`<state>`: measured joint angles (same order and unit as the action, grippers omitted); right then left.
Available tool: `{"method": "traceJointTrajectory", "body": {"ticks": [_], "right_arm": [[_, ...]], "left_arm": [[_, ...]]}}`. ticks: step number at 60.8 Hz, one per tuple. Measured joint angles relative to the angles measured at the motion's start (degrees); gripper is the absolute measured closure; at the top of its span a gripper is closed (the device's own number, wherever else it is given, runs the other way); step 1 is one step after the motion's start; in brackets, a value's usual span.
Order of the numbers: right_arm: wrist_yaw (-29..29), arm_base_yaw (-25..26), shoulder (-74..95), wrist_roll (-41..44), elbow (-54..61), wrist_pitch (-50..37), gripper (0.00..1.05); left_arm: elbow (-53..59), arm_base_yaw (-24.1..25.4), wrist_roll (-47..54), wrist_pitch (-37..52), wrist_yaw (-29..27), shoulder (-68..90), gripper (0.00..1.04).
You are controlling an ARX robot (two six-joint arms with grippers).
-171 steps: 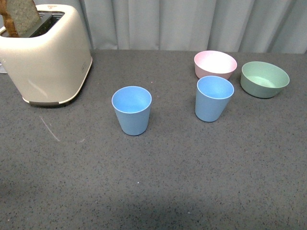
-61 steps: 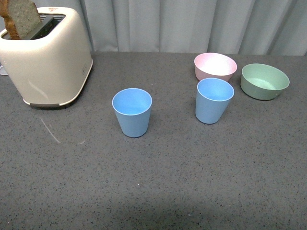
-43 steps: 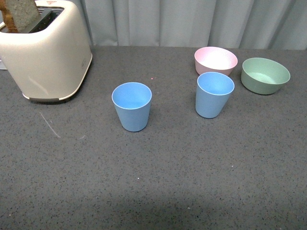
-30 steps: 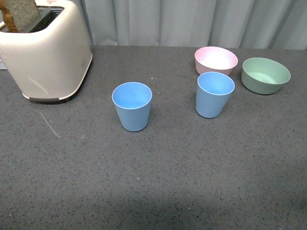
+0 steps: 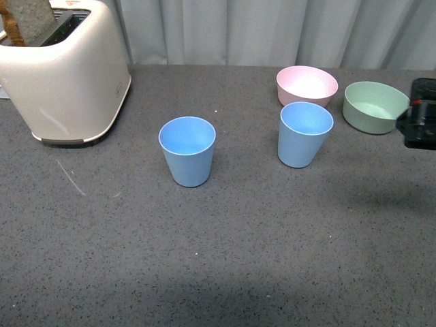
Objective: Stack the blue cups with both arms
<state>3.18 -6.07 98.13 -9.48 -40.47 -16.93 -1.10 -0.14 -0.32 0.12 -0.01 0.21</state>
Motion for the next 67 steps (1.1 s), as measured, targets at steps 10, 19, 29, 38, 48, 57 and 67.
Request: {"method": "traceJointTrajectory", "body": {"ticks": [10, 19, 29, 38, 48, 57, 67], "right_arm": [[-0.3, -2.0, 7.0, -3.9, -7.3, 2.3, 0.10], [-0.7, -3.3, 11.8, -6.8, -12.9, 5.3, 0.10], [-0.7, -4.4, 16.2, -8.7, -18.8, 9.5, 0.10], [-2.2, -5.5, 19.8, -9.7, -23.5, 13.3, 0.10], [-3.1, -6.4, 23.4, -10.7, -28.0, 16.3, 0.11], [-3.0, -6.8, 24.5, -11.3, -30.0, 18.1, 0.34], [-2.5, -6.8, 25.1, -12.1, -31.5, 21.4, 0.62]], "left_arm": [[0.0, 0.0, 0.0, 0.0, 0.0, 0.0, 0.07], [0.0, 0.0, 0.0, 0.0, 0.0, 0.0, 0.07], [0.0, 0.0, 0.0, 0.0, 0.0, 0.0, 0.07], [0.0, 0.0, 0.0, 0.0, 0.0, 0.0, 0.07], [0.0, 0.0, 0.0, 0.0, 0.0, 0.0, 0.07], [0.0, 0.0, 0.0, 0.0, 0.0, 0.0, 0.07], [0.0, 0.0, 0.0, 0.0, 0.0, 0.0, 0.07]]}}
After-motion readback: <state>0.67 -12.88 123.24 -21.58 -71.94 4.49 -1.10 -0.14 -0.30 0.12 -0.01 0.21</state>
